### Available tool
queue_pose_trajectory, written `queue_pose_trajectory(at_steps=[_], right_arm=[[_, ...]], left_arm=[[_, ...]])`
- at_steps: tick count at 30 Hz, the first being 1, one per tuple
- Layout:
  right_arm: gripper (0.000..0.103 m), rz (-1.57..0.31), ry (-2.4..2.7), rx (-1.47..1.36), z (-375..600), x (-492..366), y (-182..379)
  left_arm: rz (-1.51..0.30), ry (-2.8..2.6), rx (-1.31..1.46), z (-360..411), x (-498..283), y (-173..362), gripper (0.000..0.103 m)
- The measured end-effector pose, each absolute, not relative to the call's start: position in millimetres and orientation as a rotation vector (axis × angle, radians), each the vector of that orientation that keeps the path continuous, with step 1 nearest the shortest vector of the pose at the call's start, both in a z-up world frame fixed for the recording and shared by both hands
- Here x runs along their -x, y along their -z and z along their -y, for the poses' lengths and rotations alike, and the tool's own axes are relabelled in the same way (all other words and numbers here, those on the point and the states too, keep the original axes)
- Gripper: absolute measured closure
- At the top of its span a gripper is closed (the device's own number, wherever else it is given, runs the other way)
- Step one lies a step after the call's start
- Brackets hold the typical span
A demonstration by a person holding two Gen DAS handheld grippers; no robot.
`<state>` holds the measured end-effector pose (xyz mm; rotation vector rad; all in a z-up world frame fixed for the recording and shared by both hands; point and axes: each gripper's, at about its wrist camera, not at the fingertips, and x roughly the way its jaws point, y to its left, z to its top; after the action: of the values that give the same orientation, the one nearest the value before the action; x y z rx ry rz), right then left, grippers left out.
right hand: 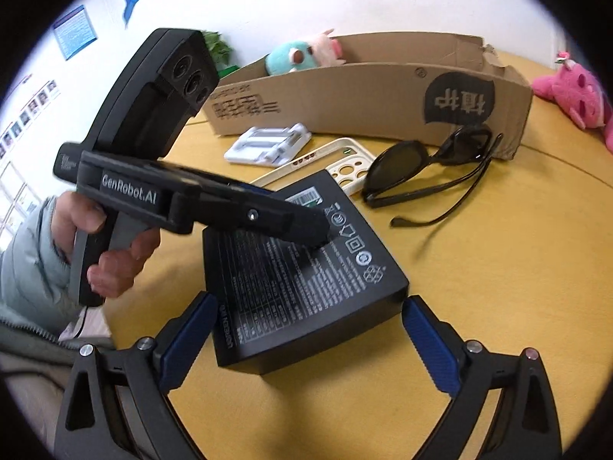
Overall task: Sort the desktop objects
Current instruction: 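Grasp the black product box with the left gripper and lift it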
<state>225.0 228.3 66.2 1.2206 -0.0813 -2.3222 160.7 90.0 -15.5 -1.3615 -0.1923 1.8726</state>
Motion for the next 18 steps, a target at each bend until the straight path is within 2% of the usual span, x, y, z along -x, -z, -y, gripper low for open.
queue_pose_trajectory(at_steps=[7,10,14,18], right_arm=[[0.005,-0.123,2.326,-1.252,-208.9,-233.0,-60.3],[0.005,-0.105,2.379,-1.244,-207.6,-228.7,-58.1],[0.013,-0.133,2.439,-1.193,-203.9,-234.9,-64.5],[0.017,-0.161,2.472,-1.148,-201.3,-236.2,-74.7]], left_arm=[[0.154,-1.906,1.361,-86.6,-169.7,13.3,0.031],[0.125,-1.943,1.352,-84.8,-173.4,9.8,0.032],[0.093,-1.988,1.346,-84.6,-179.3,4.9,0.032],[0.084,-2.024,1.32,-80.0,-184.5,-5.8,0.032]])
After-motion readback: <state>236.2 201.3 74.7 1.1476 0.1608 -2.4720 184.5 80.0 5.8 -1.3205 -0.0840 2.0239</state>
